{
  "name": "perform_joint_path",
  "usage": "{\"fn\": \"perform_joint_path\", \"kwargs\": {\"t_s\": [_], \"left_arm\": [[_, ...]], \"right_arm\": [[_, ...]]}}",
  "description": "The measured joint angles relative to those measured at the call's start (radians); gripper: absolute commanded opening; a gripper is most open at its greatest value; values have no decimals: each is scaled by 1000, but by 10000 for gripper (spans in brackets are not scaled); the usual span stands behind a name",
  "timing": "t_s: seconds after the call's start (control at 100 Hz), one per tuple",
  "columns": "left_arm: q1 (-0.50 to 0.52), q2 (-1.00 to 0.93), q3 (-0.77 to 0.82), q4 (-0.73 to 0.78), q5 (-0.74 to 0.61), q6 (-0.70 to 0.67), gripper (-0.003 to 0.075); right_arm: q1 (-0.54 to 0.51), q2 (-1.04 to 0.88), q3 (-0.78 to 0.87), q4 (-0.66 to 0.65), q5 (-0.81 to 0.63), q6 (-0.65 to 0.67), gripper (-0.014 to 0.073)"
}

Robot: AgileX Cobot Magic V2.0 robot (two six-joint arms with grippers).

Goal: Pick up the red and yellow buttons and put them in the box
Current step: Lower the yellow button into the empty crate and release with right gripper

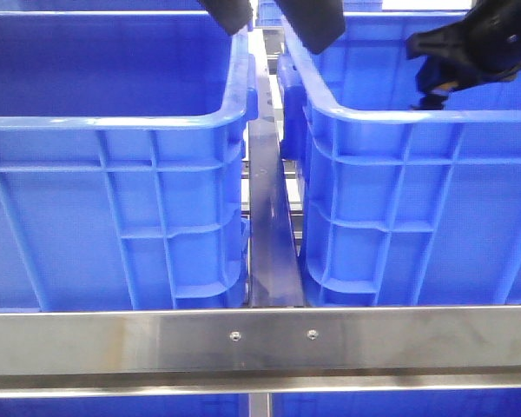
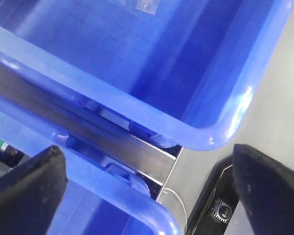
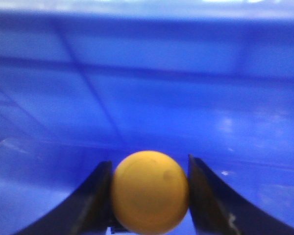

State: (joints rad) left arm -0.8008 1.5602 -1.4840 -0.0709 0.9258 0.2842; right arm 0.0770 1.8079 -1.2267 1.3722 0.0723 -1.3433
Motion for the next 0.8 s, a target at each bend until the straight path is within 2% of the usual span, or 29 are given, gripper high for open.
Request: {"fn": "perform_joint_path", "kwargs": {"t_s": [0.46, 0.52, 0.67, 0.8], "left_arm": [[0, 0, 0, 0, 0, 0, 640], [0, 0, 0, 0, 0, 0, 640], [0, 0, 0, 0, 0, 0, 640], [0, 0, 0, 0, 0, 0, 640]], "right_arm": [[14, 63, -43, 11, -21, -30, 260], [15, 63, -43, 11, -21, -34, 300], [15, 63, -43, 11, -21, -42, 472], [15, 71, -43, 11, -21, -45, 497]]}}
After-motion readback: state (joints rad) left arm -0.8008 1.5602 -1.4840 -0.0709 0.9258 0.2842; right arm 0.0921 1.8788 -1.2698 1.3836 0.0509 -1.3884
